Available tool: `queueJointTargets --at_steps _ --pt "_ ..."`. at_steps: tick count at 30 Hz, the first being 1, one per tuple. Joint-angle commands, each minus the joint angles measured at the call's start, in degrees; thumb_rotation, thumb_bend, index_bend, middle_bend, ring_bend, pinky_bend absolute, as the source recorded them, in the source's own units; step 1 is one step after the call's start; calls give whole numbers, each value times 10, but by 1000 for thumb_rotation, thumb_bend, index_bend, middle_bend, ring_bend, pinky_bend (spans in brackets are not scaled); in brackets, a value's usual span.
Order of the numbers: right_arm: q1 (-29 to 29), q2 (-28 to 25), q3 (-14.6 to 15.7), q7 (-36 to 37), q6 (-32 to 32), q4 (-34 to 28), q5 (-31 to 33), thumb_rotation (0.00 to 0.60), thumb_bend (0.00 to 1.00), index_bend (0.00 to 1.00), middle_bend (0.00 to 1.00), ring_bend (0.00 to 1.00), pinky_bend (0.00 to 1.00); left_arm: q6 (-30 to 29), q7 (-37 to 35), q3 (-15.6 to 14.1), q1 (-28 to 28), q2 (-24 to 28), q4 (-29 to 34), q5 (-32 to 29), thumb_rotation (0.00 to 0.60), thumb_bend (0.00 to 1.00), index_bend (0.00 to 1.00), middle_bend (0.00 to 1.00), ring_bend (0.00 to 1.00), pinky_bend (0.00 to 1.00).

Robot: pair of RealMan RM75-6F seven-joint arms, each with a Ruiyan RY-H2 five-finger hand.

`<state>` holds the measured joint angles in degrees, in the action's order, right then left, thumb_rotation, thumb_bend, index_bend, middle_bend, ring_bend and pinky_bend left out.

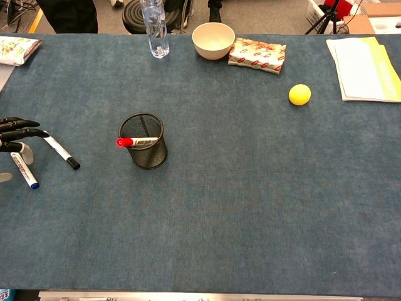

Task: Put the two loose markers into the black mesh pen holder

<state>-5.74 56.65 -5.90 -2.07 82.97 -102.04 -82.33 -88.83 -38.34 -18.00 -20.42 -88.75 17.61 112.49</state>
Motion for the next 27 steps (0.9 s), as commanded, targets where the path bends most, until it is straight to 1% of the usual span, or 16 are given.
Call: queueJointTargets --at_steps 1,11,18,27 --pt "0 0 0 -2 0 -1 0 600 26 138 275 136 300 2 4 -4 3 -11 -14 -2 600 246 411 106 9 103" --pt "1 -3 1 -12 1 -11 3 600 26 138 275 136 300 12 -6 -9 6 -36 -44 -11 600 246 424 106 7 103" --pt "2 -6 0 -18 4 -21 3 600 25 138 274 136 300 15 -11 -11 11 -48 -58 -17 600 246 464 107 7 103" --pt "3 -10 1 -23 4 -30 4 600 26 138 274 136 300 26 -11 -15 15 -59 -72 -23 600 246 463 106 7 103"
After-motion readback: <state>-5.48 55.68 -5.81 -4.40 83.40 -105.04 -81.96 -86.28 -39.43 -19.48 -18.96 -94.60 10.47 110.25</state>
